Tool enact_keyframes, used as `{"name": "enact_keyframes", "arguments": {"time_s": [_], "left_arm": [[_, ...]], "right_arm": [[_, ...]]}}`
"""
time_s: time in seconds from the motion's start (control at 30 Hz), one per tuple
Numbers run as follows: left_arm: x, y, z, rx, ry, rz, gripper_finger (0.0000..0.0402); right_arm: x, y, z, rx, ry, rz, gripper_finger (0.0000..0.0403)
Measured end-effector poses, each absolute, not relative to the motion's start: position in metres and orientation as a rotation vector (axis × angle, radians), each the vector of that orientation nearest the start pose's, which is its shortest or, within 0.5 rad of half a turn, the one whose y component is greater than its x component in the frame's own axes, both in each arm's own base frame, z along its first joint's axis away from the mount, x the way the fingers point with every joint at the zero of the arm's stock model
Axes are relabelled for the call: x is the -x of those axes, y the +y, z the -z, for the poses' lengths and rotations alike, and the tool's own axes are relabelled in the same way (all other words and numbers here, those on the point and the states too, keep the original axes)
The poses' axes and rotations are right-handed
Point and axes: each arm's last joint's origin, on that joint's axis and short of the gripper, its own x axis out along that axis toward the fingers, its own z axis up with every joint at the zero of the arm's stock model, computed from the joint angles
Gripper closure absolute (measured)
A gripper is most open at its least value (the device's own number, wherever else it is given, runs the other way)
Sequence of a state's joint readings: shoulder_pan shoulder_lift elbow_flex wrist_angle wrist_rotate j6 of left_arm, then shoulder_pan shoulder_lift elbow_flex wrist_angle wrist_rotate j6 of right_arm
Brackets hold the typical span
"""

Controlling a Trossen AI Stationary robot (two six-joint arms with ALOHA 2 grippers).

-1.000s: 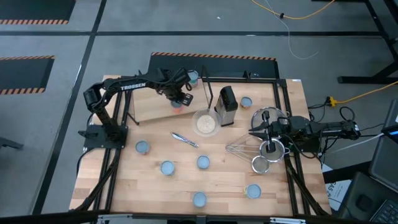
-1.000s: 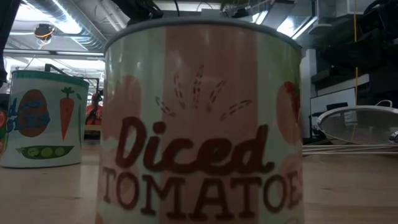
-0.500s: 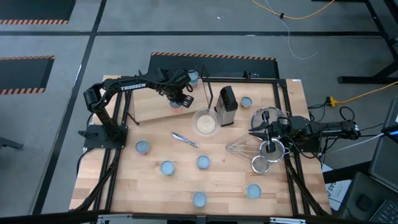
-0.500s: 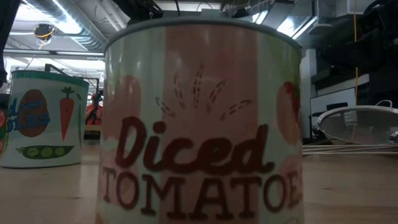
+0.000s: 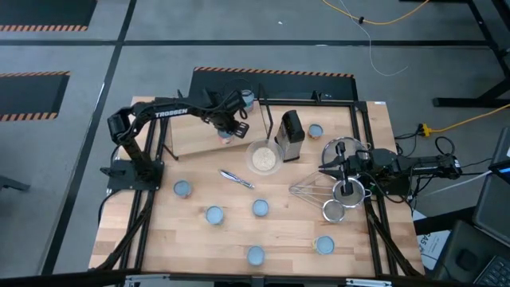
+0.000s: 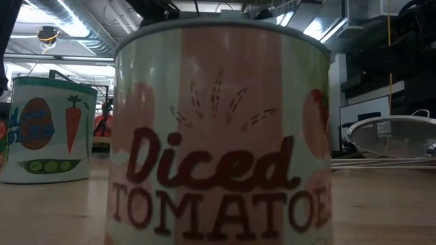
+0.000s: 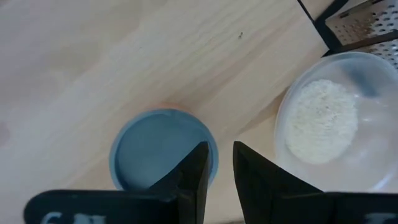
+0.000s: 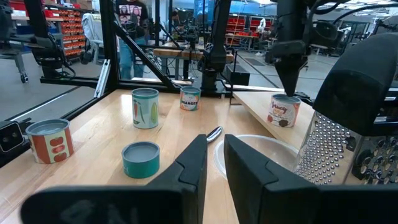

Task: Pick and place cans onto a shelf
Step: Put the orange can on the shelf aligned with the other green can

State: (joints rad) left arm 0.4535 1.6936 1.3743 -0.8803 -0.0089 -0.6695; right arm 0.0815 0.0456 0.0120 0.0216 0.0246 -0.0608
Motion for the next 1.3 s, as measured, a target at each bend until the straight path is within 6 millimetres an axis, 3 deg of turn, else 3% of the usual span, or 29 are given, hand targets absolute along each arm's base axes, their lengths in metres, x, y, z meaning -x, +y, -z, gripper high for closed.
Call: {"name": "enact_keyframes", "arguments": {"time_s": [0.47,1.0,1.3], "left_arm": [[-0.315,0.125,-0.253,0.618,1.054,-0.82,0.0335],[-0.328,0.122,-0.225,0.545,1.159,-0.852,0.0336],[-0.33,0.117,-0.228,0.447,1.176,-0.804,0.0394]], "right_arm": [[-0.1,0.007,-0.166,0.061,0.01,-0.057,0.0342],[-0.1,0.007,-0.166,0.061,0.013,-0.057,0.0342],[-0.1,0.007,-0.166,0.061,0.013,-0.058,0.0342]]}}
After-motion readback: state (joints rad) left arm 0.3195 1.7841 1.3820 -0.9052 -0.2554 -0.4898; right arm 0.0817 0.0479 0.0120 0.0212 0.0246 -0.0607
